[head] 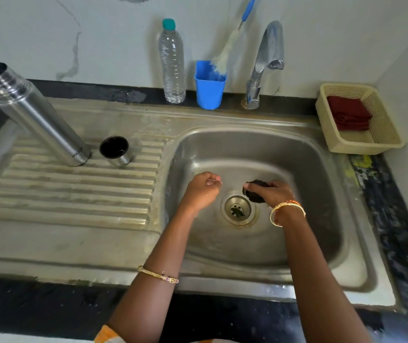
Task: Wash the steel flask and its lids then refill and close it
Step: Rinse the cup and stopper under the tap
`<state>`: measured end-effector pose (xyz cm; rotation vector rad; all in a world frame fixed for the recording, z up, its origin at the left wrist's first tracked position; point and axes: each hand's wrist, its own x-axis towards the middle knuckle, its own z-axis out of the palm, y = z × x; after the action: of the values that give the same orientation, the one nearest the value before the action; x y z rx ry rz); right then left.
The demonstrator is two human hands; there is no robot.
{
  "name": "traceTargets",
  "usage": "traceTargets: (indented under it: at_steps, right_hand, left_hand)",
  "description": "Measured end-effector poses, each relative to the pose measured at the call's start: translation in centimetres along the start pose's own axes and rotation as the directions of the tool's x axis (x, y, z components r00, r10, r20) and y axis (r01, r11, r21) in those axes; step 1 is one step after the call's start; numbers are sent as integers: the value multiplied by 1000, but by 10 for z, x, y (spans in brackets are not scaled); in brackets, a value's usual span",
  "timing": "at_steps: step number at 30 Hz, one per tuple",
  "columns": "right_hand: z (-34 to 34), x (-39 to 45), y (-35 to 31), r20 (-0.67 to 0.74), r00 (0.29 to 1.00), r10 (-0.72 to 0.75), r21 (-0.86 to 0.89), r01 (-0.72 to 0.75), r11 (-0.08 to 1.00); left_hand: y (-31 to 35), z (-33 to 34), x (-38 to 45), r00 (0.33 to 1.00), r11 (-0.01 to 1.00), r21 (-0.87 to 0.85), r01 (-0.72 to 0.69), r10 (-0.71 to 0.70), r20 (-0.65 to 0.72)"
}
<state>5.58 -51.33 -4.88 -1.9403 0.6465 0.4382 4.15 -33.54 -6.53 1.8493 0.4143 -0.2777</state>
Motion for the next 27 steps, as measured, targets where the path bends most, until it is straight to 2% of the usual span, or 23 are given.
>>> traceTargets:
  at_steps: [3, 5, 8, 10, 13, 16, 19, 24, 27]
  right_hand:
    - [22, -17, -8, 123, 991, 44, 301, -80, 950]
    - [42, -36, -23, 231, 973, 14, 452, -120, 884]
    - [78, -71, -50, 350, 932, -94, 541, -119, 833]
    - [107, -94, -67, 330, 929, -165, 550, -48, 834]
    - [152, -118, -84, 123, 942, -312, 355, 252, 900]
    - [202, -135, -91, -18, 895, -445, 135, 443, 886]
    - [244, -139, -86, -93, 848, -522, 1, 525, 851]
    - [284, -143, -80, -116, 810, -574, -122, 562, 818]
    - [299, -142, -78, -102, 784, -612, -197, 587, 785]
  left_hand:
    - [-6, -25, -9, 991, 992, -34, -125, 123, -60]
    - [-11, -52, -17, 970, 976, -47, -211, 203, -130]
    - [-18, -104, -31, 929, 960, 9, -280, 273, -251]
    - [-26, -143, -41, 892, 959, 4, -282, 264, -366]
    - [-45, -191, -48, 851, 969, -20, -248, 208, -482]
    - [-67, -226, -47, 855, 980, -29, -198, 158, -494]
    - [-82, -247, -41, 871, 980, 18, -197, 183, -456]
    - [-95, -265, -33, 871, 934, 194, -300, 351, -343]
    - [-101, -271, -27, 882, 918, 222, -328, 382, -277]
